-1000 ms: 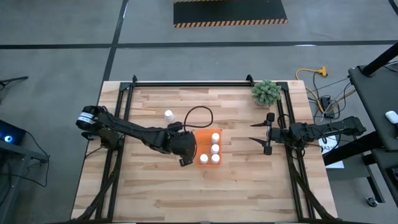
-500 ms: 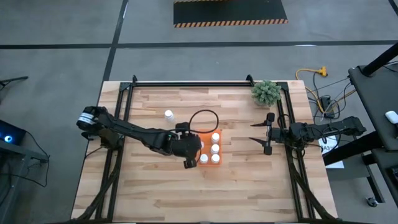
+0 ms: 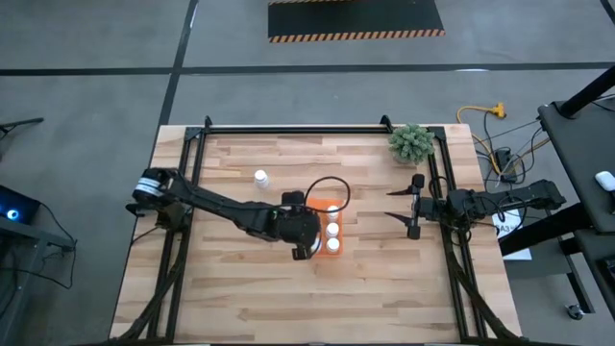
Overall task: Pick and place pill bottles into a basket
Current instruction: Put the white pill bottle into the orange bin
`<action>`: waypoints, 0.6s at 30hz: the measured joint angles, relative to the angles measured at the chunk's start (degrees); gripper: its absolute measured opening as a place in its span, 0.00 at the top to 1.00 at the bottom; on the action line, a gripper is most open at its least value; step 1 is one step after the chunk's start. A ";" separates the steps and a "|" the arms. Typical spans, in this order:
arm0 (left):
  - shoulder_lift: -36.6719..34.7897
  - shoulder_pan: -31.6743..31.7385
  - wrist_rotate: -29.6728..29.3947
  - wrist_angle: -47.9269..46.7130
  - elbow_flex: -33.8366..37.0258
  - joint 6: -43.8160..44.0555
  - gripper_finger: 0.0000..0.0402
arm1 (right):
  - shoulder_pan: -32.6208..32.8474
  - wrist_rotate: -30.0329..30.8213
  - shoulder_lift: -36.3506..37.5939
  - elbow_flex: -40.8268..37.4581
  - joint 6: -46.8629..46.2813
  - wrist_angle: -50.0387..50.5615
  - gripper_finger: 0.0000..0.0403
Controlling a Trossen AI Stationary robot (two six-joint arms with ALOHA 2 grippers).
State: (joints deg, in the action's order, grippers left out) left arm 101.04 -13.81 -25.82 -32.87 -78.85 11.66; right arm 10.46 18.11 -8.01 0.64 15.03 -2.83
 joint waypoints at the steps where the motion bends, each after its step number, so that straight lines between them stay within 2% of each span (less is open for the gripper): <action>1: 0.08 0.25 0.12 0.07 0.00 0.00 0.64 | 0.00 0.00 0.00 0.00 0.04 0.00 0.36; 18: 0.10 1.45 3.35 1.28 0.48 1.51 0.64 | 0.02 -0.01 -0.02 0.00 0.07 -0.02 0.36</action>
State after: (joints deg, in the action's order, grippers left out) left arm 101.14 -12.36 -22.47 -31.59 -78.37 13.17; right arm 10.48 18.10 -8.03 0.64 15.10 -2.85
